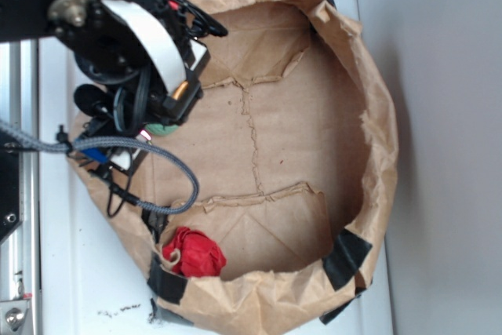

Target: Grab the green ball.

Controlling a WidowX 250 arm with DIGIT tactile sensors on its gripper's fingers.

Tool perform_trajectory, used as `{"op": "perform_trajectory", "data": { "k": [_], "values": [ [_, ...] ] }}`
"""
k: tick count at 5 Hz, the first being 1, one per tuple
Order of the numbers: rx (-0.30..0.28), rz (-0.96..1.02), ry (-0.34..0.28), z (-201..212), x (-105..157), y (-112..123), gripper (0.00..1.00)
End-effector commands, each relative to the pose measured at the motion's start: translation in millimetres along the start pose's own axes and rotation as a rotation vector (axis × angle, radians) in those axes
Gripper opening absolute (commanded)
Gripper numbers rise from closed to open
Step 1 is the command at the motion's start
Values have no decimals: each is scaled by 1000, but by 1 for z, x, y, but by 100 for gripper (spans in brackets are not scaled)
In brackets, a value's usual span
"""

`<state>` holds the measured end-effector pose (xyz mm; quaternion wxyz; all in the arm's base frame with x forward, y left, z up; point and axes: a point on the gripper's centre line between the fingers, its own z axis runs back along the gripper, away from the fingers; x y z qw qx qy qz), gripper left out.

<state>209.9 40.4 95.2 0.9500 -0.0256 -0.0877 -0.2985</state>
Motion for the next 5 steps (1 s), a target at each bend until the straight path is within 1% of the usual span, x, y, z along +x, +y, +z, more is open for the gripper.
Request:
{"op": "perform_trajectory", "data": {
  "k": [1, 2, 3, 4, 5],
  "values": [
    [-4, 1, 45, -27, 17, 5, 100],
    [-9, -7, 48, -43, 22, -4, 100],
    [29, 70, 52, -53, 27, -10, 100],
    [48, 92, 89, -52, 28, -6, 100],
    [24, 120, 37, -29, 29, 1, 100]
  ]
}}
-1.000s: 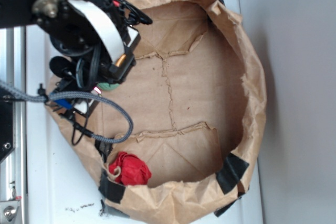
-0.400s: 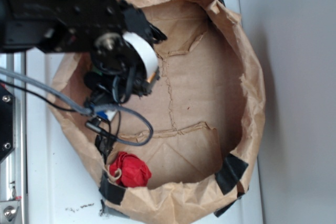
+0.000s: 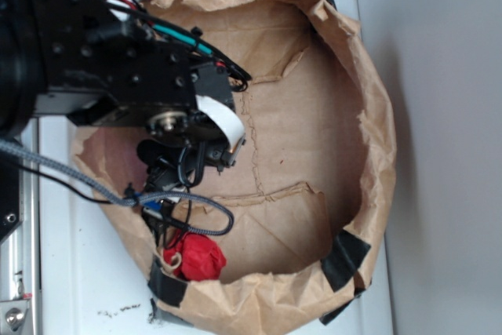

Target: Grab the green ball.

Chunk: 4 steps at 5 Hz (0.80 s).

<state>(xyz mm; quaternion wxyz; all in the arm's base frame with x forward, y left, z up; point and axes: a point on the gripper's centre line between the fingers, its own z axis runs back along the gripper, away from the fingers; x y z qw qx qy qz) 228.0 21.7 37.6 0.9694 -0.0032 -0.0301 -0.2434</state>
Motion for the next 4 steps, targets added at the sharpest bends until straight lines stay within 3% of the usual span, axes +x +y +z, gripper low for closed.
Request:
{"op": "perform_trajectory", "data": {
  "k": [1, 2, 3, 4],
  "values": [
    [-14, 97, -116, 59, 0, 7, 100],
    [-15, 196, -87, 73, -5, 12, 100],
    [40, 321, 34, 68, -8, 10, 100],
    [69, 365, 87, 59, -7, 8, 100]
  ]
}}
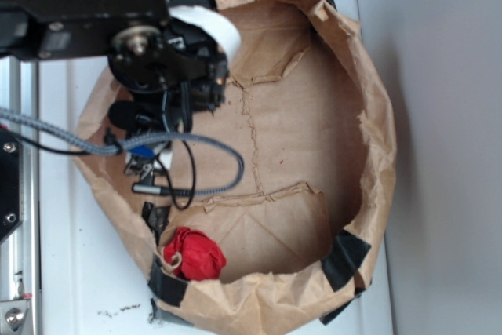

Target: Grab the green ball.

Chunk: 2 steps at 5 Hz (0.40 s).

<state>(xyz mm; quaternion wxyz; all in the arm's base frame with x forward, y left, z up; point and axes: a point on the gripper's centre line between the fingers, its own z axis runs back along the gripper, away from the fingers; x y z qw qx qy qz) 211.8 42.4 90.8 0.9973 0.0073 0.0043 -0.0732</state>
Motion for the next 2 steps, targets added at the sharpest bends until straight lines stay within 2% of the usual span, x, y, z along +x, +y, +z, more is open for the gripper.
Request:
{"op": "perform_trajectory", "data": {
  "k": [1, 2],
  "values": [
    [83, -27, 41, -11, 11, -16, 100],
    [112, -58, 79, -33, 13, -22, 100]
  ]
}}
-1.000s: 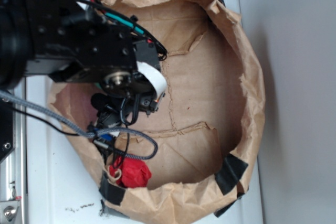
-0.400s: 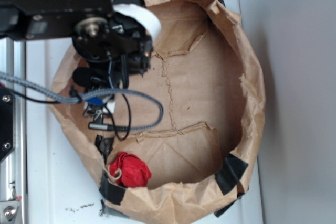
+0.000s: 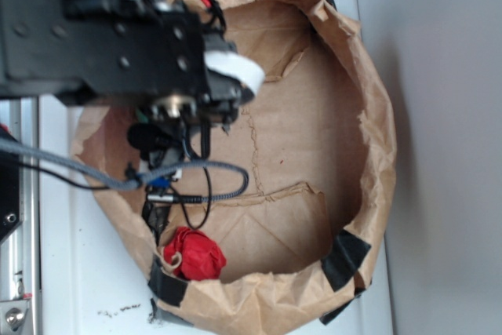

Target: Grab the green ball.

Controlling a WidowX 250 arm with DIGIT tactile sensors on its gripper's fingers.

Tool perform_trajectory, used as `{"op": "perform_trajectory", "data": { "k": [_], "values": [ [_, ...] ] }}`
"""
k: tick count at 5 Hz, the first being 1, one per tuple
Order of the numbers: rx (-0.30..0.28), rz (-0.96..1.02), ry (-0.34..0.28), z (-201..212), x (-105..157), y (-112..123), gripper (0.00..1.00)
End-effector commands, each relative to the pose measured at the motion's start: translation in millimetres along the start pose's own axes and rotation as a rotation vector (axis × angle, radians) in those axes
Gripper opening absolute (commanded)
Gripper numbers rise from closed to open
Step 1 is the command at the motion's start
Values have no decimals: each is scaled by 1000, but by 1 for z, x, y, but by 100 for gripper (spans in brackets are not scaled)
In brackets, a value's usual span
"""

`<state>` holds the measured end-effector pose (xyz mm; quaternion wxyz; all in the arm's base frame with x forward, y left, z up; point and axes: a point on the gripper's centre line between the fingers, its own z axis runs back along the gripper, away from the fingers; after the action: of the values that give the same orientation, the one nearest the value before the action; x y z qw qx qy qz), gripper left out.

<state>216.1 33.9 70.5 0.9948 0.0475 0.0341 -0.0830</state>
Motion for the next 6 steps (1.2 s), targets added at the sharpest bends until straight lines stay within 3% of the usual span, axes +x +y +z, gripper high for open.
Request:
{"op": "perform_trajectory", "data": {
  "k": [1, 2, 3, 5, 6],
  "values": [
    [55, -56, 24, -22, 12, -21, 100],
    [72, -68, 29, -23, 9, -22, 90],
    [76, -57, 16, -23, 9, -21, 0],
    [52, -71, -19, -22, 10, -21, 0],
    [4, -77, -73, -9, 6, -17, 100]
  ]
}}
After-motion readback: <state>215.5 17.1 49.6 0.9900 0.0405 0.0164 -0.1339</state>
